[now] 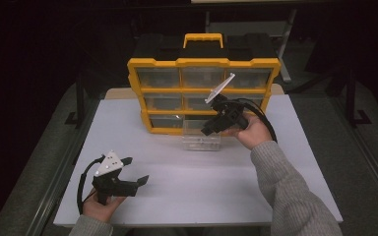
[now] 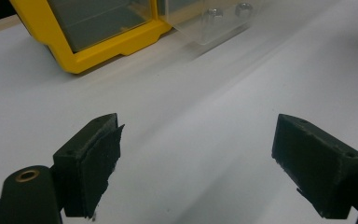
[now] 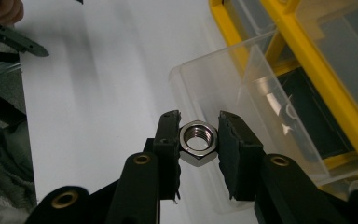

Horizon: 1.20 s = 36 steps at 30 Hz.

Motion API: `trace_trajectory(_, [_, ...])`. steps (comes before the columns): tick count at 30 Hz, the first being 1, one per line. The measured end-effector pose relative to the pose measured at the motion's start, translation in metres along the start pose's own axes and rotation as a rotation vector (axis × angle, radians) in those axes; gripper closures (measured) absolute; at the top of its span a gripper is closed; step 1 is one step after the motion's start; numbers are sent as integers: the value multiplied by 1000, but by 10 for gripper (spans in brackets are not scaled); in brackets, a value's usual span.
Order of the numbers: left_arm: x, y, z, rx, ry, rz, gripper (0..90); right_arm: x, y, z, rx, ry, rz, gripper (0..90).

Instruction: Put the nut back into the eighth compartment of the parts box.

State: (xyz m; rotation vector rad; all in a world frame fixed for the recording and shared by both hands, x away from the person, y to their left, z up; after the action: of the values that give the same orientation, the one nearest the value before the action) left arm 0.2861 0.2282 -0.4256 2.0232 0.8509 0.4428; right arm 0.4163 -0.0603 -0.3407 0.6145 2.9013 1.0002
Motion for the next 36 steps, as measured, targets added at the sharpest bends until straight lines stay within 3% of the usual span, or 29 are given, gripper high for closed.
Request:
trace_trajectory(7, [0, 0, 0, 0, -1, -2, 148, -12, 5, 5, 17, -19, 49, 682])
trace_trajectory(13, [-1, 0, 0, -1, -4, -1, 148, -22, 3, 22, 52, -49, 35, 684])
trace_trajectory(20, [0, 0, -1, 5, -3, 3, 148, -30, 2, 34, 72, -64, 61, 684])
trace_trajectory(32, [0, 0, -1, 9, -4, 5, 148, -35, -8, 52, 93, -58, 78, 681])
trace_trajectory(36, [0, 0, -1, 12, -7, 12, 148, -35, -10, 53, 88, -62, 81, 633])
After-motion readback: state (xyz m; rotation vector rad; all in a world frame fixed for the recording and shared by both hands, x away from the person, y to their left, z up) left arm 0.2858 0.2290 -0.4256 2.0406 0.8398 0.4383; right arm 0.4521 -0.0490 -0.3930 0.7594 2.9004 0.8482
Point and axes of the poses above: each handheld gripper's, and its own axes: z roughly forward along the jaws, y roughly out of its top, x roughly to its left, the point moved 5 cm from there along z, roughly forward along the jaws, and after that the axes turned 1 degree about -z, right-handed, at the moved point
